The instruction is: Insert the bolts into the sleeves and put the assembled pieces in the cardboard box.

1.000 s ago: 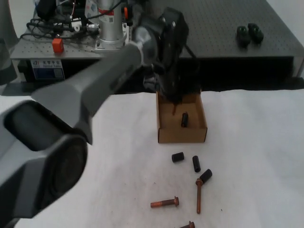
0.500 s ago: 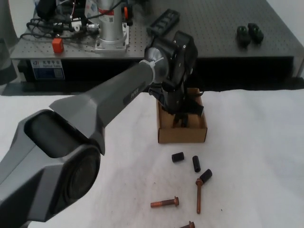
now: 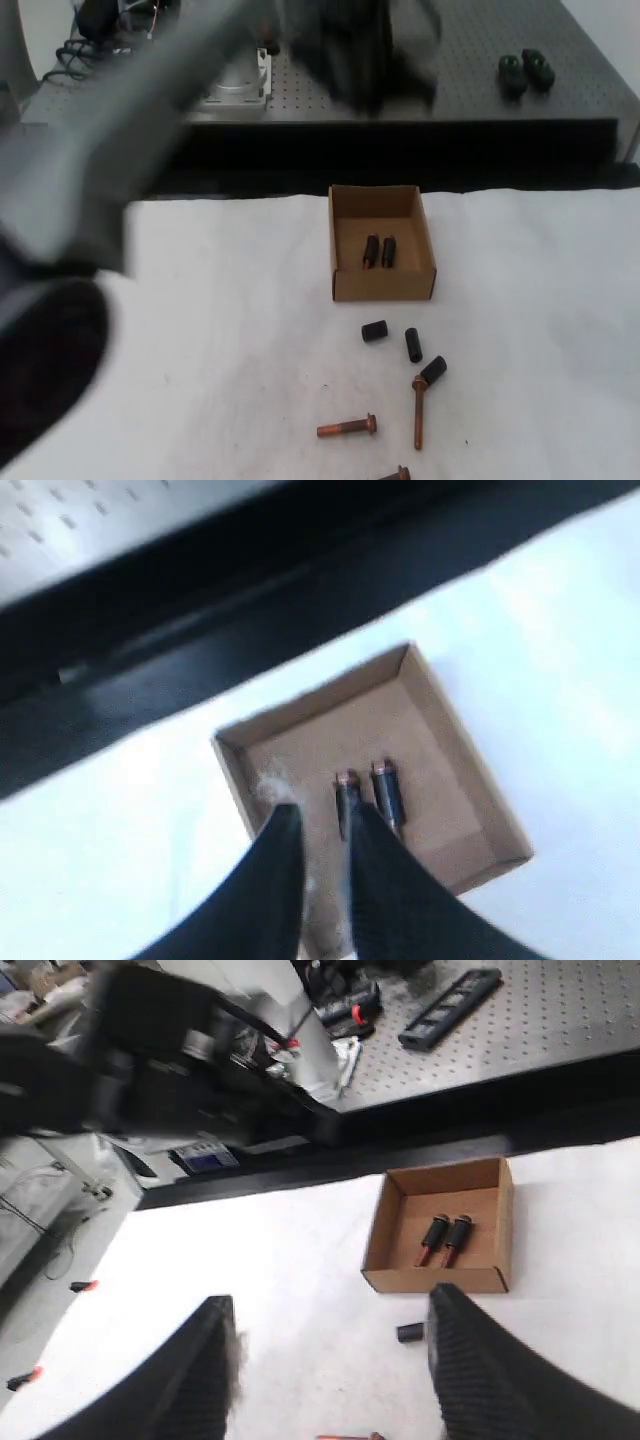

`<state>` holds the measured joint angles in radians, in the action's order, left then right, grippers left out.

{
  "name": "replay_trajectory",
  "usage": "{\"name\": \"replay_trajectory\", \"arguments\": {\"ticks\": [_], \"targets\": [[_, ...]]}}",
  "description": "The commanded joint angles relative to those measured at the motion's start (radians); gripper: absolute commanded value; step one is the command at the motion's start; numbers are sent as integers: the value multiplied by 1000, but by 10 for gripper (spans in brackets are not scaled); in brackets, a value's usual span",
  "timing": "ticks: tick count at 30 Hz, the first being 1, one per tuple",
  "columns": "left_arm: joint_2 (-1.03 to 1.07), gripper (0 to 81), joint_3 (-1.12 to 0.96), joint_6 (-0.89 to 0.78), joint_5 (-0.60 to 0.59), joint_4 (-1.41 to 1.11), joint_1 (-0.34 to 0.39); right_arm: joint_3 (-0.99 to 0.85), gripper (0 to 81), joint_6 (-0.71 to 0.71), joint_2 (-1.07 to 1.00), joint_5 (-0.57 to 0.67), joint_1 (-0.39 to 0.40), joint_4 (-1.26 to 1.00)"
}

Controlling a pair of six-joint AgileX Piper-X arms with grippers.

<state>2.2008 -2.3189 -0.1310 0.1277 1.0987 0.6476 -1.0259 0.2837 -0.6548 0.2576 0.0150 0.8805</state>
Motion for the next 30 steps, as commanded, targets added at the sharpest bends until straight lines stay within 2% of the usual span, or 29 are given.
{"name": "replay_trajectory", "arguments": {"ticks": [1,5,9,14,19,24,30], "targets": [[-235,115,36,36,35,24,-7,-2,421,-75,-63,-53,-1,0],[-442,115,148,75,52,32,-11,13,421,-129,-173,-112,-1,-39],[-701,115,377,75,52,-30,-32,13,421,-129,-345,-109,15,-11],[-1054,115,740,15,52,-129,-50,13,421,-76,-561,-130,122,19],[-1372,115,1011,-52,48,-109,-50,13,421,-60,-708,-203,241,6],[-1638,115,1099,-131,50,-106,-50,13,421,-9,-735,-202,287,84],[-1833,115,1100,-127,56,-106,-50,13,421,66,-609,-206,317,101]]}}
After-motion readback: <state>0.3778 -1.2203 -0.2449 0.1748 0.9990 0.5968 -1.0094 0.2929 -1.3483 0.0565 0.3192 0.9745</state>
